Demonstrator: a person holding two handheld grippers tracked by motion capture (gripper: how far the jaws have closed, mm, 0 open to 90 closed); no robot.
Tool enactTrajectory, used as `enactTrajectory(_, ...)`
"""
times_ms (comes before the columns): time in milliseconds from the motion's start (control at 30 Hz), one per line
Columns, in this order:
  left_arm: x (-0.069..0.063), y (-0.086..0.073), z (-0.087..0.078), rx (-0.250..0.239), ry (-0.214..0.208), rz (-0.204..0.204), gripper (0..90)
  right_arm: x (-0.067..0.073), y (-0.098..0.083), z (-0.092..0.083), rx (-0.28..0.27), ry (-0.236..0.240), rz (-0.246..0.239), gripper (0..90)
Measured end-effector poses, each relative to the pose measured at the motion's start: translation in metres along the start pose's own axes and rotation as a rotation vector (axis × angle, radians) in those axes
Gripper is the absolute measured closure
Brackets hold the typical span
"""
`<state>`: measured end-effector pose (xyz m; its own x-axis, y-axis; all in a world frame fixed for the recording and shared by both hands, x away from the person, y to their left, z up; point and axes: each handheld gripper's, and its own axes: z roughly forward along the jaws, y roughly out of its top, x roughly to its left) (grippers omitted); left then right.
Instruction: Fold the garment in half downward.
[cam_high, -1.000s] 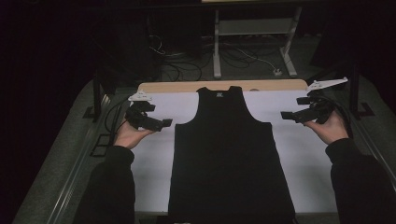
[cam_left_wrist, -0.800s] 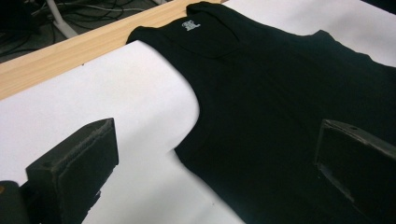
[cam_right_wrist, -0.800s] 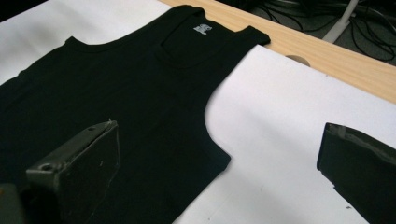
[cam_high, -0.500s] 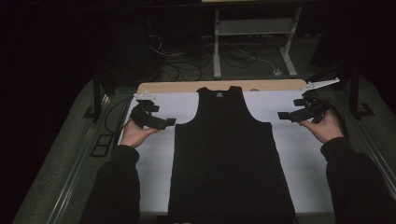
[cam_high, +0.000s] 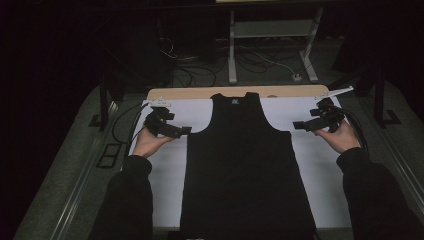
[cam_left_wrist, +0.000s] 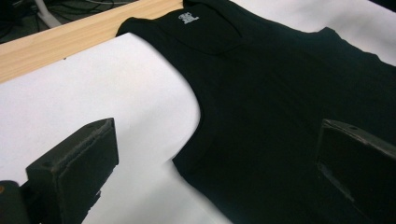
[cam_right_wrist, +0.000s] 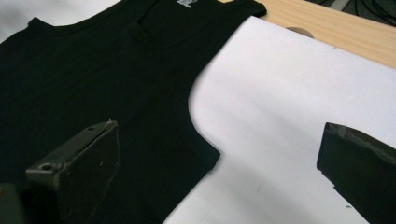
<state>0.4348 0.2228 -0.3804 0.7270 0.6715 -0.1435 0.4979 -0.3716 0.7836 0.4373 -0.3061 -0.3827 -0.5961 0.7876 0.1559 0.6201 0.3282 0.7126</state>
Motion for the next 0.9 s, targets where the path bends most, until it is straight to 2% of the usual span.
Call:
enactTrajectory(167,0.004,-0.005,0.011,0.026,-0.008,-0.009,0.0,-0.004,-0.004,0.006,0.012,-0.004,0.016,0.0)
enactTrajectory(367,0.007,-0.007,0.019,0.029,-0.009,-0.012,0.0,-0.007,-0.008,0.010,0.016,-0.001,0.022,0.0)
enactTrajectory(533,0.012,-0.011,0.026,0.027,-0.017,-0.035,0.0,-0.008,-0.010,0.016,0.028,0.008,0.024,0.0)
enactTrajectory(667,0.018,-0.017,0.034,0.060,-0.017,-0.063,0.0,-0.006,-0.012,0.023,0.034,0.014,0.023,0.0)
enactTrajectory(733,0.020,-0.019,0.036,0.086,-0.019,-0.061,0.0,-0.004,-0.013,0.027,0.043,0.019,0.024,0.0)
enactTrajectory(900,0.021,-0.021,0.041,0.094,-0.024,-0.065,0.0,-0.004,-0.017,0.036,0.048,0.029,0.022,0.0)
